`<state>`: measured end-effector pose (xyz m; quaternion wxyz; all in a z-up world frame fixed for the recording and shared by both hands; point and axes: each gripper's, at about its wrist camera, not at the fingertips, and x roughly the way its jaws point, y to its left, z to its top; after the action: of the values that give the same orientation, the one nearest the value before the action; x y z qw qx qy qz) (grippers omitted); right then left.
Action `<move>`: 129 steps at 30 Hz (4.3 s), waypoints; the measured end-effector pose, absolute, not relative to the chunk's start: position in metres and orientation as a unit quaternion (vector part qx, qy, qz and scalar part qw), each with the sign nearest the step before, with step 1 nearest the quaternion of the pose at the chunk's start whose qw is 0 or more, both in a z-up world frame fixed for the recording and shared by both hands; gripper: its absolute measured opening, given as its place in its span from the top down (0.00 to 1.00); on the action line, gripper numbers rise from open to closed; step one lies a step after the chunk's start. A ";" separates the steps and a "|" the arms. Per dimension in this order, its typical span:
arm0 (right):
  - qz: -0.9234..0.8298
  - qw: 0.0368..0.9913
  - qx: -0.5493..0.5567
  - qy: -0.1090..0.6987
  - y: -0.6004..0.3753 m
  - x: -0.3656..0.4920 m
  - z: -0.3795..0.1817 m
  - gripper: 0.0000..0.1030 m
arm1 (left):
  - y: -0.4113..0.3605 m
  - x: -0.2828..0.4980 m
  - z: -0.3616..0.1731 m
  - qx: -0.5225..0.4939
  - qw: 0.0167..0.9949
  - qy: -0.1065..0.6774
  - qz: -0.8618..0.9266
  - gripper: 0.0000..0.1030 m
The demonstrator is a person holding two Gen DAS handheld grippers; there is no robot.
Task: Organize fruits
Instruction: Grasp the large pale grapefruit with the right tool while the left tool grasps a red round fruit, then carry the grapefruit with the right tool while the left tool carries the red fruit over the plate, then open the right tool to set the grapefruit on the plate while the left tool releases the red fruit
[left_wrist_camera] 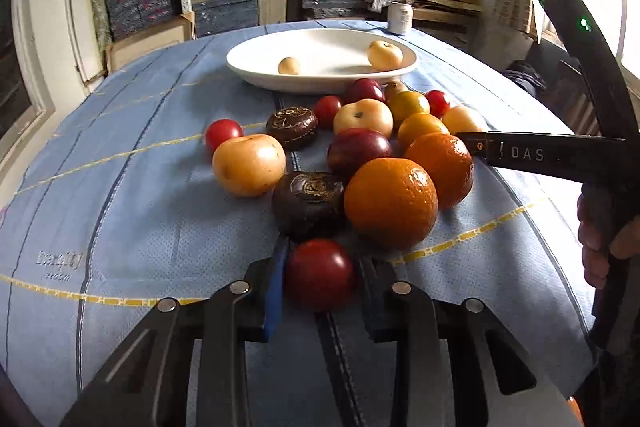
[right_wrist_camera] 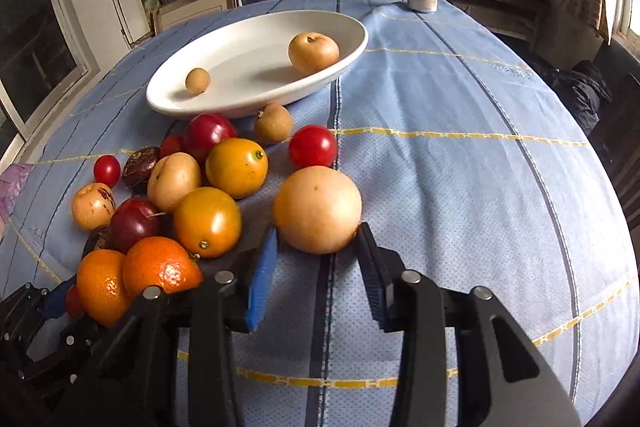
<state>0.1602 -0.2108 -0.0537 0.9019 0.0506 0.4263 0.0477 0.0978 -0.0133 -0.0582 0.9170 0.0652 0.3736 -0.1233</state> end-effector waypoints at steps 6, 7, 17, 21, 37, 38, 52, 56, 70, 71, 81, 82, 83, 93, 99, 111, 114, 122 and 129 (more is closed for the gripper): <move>0.050 0.904 0.057 0.422 -0.213 0.154 -0.051 0.63 | -0.007 0.097 -0.055 0.035 0.908 0.388 -0.153 0.71; 0.050 0.904 0.054 0.420 -0.212 0.153 -0.051 0.63 | -0.006 0.098 -0.054 0.033 0.907 0.390 -0.154 0.71; 0.057 0.912 0.061 0.401 -0.219 0.138 -0.045 0.64 | -0.002 0.090 -0.047 0.019 0.908 0.385 -0.166 0.71; 0.059 0.917 0.070 0.389 -0.224 0.129 -0.042 0.66 | -0.001 0.088 -0.041 0.012 0.908 0.380 -0.176 0.71; 0.071 0.912 0.029 0.403 -0.209 0.142 -0.044 0.54 | -0.001 0.086 -0.037 0.023 0.911 0.367 -0.187 0.71; 0.069 0.911 0.027 0.406 -0.207 0.145 -0.045 0.57 | 0.000 0.087 -0.037 0.018 0.910 0.368 -0.190 0.71; 0.039 0.927 0.058 0.368 -0.223 0.110 -0.030 0.57 | 0.003 0.082 -0.023 0.017 0.919 0.350 -0.182 0.71; 0.060 0.929 0.074 0.358 -0.225 0.108 -0.009 0.57 | -0.009 0.093 -0.001 0.031 0.919 0.346 -0.189 0.71; 0.074 0.952 0.046 0.295 -0.217 0.194 0.077 0.57 | -0.021 0.229 0.070 0.022 0.936 0.326 -0.130 0.71; 0.076 0.951 0.048 0.295 -0.216 0.205 0.078 0.57 | -0.021 0.239 0.072 0.022 0.936 0.328 -0.125 0.71; 0.088 0.942 0.055 0.320 -0.205 0.307 0.069 0.57 | -0.020 0.330 0.066 0.000 0.928 0.357 -0.106 0.71; 0.090 0.940 0.057 0.324 -0.205 0.314 0.065 0.57 | -0.021 0.337 0.063 -0.002 0.926 0.361 -0.107 0.71; 0.093 0.938 0.058 0.328 -0.205 0.321 0.061 0.57 | -0.021 0.342 0.060 -0.004 0.925 0.363 -0.108 0.71; 0.095 0.931 0.049 0.348 -0.202 0.350 0.033 0.57 | -0.045 0.359 0.035 0.040 0.918 0.376 -0.116 0.70; 0.058 0.941 0.030 0.332 -0.200 0.342 0.041 0.10 | -0.044 0.361 0.031 0.072 0.919 0.379 -0.084 0.40; 0.064 0.947 0.028 0.313 -0.200 0.325 0.060 0.06 | -0.029 0.365 0.037 0.027 0.926 0.368 -0.078 0.04; 0.063 0.946 0.027 0.317 -0.199 0.326 0.059 0.06 | -0.027 0.365 0.035 0.011 0.922 0.376 -0.087 0.04; 0.053 0.942 0.012 0.330 -0.215 0.288 0.059 0.05 | -0.015 0.326 0.039 0.008 0.918 0.387 -0.085 0.04; 0.023 0.942 0.050 0.330 -0.239 0.225 0.060 0.05 | -0.008 0.257 0.042 0.024 0.923 0.375 -0.083 0.04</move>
<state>0.2246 -0.2395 0.0603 0.9424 0.0505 0.3297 0.0233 0.2574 -0.0080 0.0425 0.9231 0.0238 0.3746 -0.0833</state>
